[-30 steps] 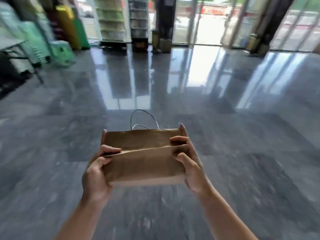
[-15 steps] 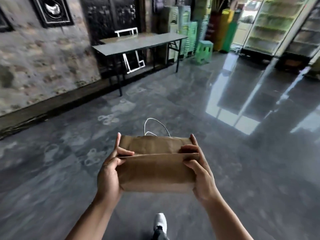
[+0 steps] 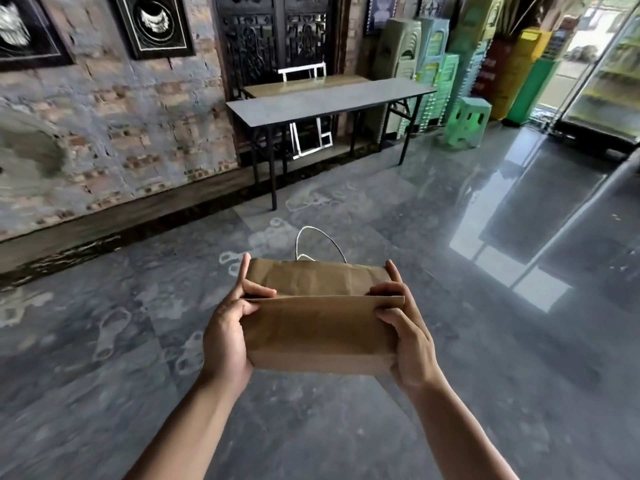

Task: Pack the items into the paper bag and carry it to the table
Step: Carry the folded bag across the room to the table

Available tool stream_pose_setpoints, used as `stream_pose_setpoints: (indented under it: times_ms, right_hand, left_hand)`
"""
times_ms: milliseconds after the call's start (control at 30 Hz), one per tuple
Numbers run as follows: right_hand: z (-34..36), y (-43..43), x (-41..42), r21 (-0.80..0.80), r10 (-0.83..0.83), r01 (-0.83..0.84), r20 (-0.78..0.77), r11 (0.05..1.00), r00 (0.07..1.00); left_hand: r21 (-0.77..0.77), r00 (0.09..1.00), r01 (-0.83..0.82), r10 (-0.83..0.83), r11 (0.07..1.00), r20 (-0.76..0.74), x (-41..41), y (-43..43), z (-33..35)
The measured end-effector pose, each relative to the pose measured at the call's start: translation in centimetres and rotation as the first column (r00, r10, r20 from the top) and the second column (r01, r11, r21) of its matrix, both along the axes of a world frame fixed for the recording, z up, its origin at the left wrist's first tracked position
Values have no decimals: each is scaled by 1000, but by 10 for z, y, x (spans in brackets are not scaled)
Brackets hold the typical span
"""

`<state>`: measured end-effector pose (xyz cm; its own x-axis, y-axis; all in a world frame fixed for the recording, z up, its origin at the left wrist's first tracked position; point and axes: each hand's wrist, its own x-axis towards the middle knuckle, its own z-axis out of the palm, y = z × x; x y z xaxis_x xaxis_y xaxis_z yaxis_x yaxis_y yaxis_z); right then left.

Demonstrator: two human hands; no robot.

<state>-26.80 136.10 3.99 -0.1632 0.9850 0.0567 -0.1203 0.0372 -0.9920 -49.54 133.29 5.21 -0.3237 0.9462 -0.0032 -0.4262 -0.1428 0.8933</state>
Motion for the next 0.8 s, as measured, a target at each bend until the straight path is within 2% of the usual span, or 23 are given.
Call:
stream_pose_setpoints:
  times_ms: [167,333,467,633,800]
  right_hand:
    - [-11,104,-46,-36,-14,15,15,999,1000]
    - [-7,217,-95,-78,-126,124,-13,989,992]
    - [3,312,-134,-50,-207,205,-39,977,978]
    - [4,409,-168,-36,-228,226,-86,974,970]
    - [-15,511,-184,1,-179,180,-59,984,982]
  left_hand:
    - [-10,1000,-4,4,1000,5,-48,107,-18]
    - [-8,996,75,-76,997,-42,-97,241,-14]
    - [2,981,166,-165,986,-98,-139,352,2]
    - [-7,975,202,-202,979,-96,-172,455,6]
    - [-41,976,170,-174,985,-128,-190,549,-13]
